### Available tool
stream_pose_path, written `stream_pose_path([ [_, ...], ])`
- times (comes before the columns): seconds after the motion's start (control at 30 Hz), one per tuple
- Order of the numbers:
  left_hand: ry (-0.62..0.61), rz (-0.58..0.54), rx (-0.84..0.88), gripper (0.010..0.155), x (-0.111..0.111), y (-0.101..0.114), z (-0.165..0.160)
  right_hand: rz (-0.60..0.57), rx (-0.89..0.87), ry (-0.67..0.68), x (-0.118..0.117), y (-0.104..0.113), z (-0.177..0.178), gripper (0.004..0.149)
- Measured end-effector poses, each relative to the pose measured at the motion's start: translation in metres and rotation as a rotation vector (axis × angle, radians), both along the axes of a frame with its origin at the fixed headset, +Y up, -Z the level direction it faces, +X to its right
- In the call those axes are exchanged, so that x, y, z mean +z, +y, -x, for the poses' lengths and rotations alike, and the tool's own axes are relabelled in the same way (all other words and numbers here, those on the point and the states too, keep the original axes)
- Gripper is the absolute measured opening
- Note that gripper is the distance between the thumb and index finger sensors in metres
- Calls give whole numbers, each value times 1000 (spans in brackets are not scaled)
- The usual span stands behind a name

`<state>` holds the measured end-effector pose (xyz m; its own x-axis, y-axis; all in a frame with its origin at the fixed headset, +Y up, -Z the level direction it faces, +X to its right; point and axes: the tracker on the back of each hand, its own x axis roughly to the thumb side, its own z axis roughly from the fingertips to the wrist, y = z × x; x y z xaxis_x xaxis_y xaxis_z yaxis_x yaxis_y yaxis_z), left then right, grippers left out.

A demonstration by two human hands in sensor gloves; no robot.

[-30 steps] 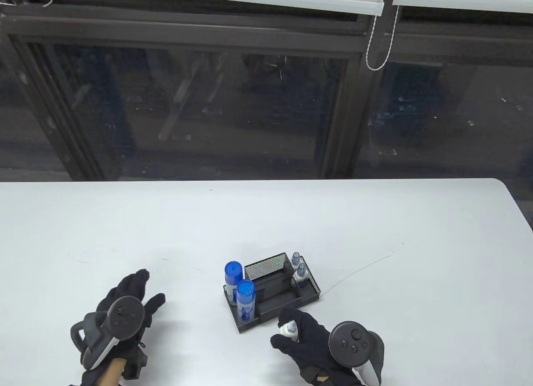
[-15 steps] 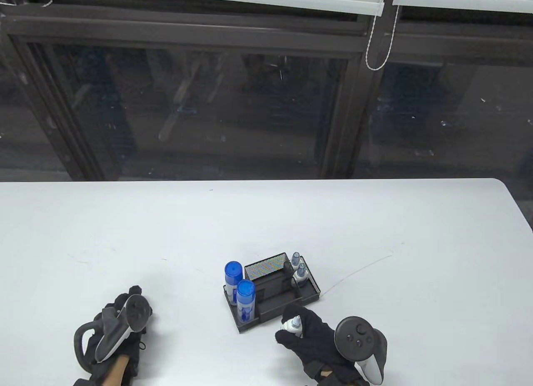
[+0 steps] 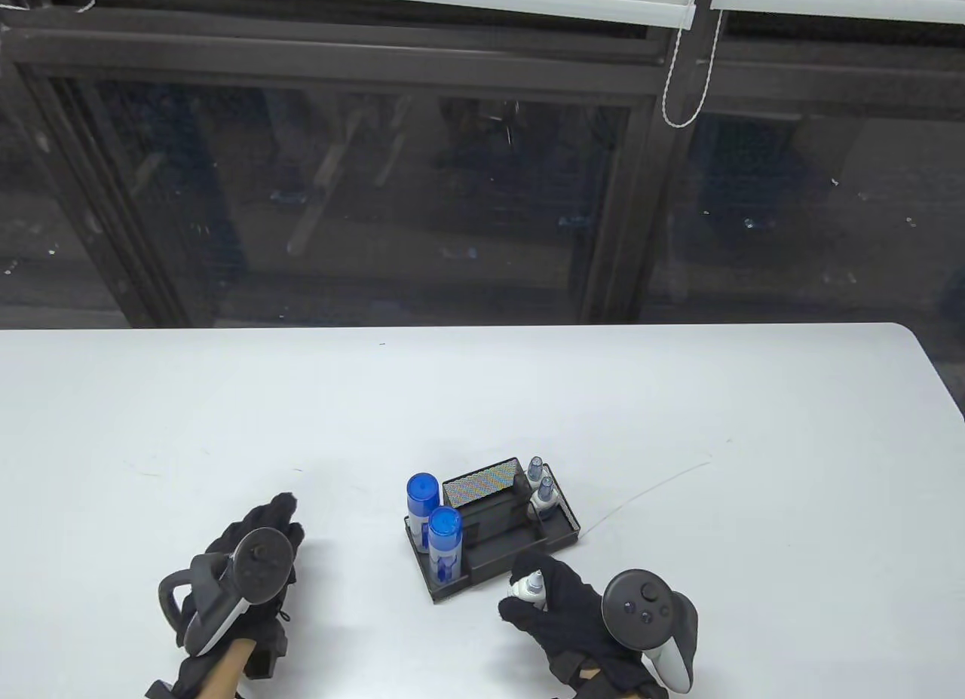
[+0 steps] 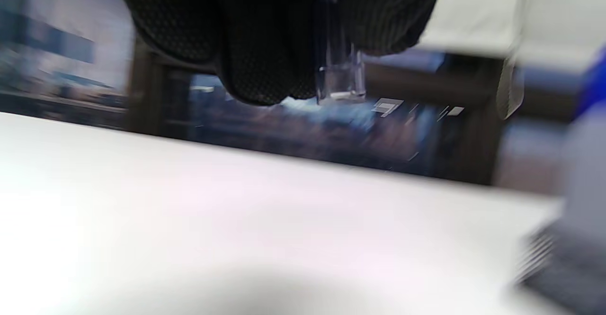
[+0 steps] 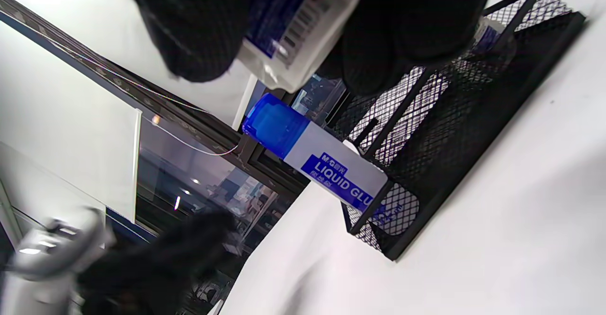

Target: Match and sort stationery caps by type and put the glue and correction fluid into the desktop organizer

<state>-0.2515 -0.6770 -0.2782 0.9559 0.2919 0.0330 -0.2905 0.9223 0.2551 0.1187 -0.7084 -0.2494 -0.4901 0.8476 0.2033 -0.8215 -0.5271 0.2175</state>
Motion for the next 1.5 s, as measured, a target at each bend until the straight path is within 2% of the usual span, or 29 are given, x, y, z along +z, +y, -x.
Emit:
stream_pose_path([
  [0.17, -286, -193, 256, 50, 22, 61, -55, -12, 7, 3, 1, 1, 1, 61],
  [0.23, -384, -224, 305, 51, 29, 74, -78, -15, 6, 9, 2, 1, 1, 61],
  [0.33, -485, -196, 377, 51, 33, 70, -114, -20, 11, 18, 3, 2, 3, 60],
  [0.43, -571, -144, 348, 51, 32, 60, -146, -22, 29, 24, 2, 1, 4, 60],
  [0.57, -610, -149, 286, 51, 35, 54, -163, -18, 31, 19, 2, 1, 3, 60],
  [0.87, -619, -174, 112, 54, 41, 47, -177, -40, 95, 37, 5, 1, 9, 60],
  [1.03, -632, -154, 87, 52, 42, 44, -179, -42, 91, 35, 5, 1, 9, 60],
  [1.17, -644, -193, 114, 51, 44, 45, -177, -58, 79, 7, 5, 3, 5, 60],
  [1.27, -644, -233, 76, 44, 47, 45, -178, -64, 65, -8, 4, 4, 2, 60],
  [1.4, -626, -297, 28, 43, 52, 43, -183, -118, 82, -56, 5, 6, -1, 59],
  [1.5, -625, -302, 24, 43, 53, 42, -184, -140, 92, -62, 6, 8, -3, 59],
])
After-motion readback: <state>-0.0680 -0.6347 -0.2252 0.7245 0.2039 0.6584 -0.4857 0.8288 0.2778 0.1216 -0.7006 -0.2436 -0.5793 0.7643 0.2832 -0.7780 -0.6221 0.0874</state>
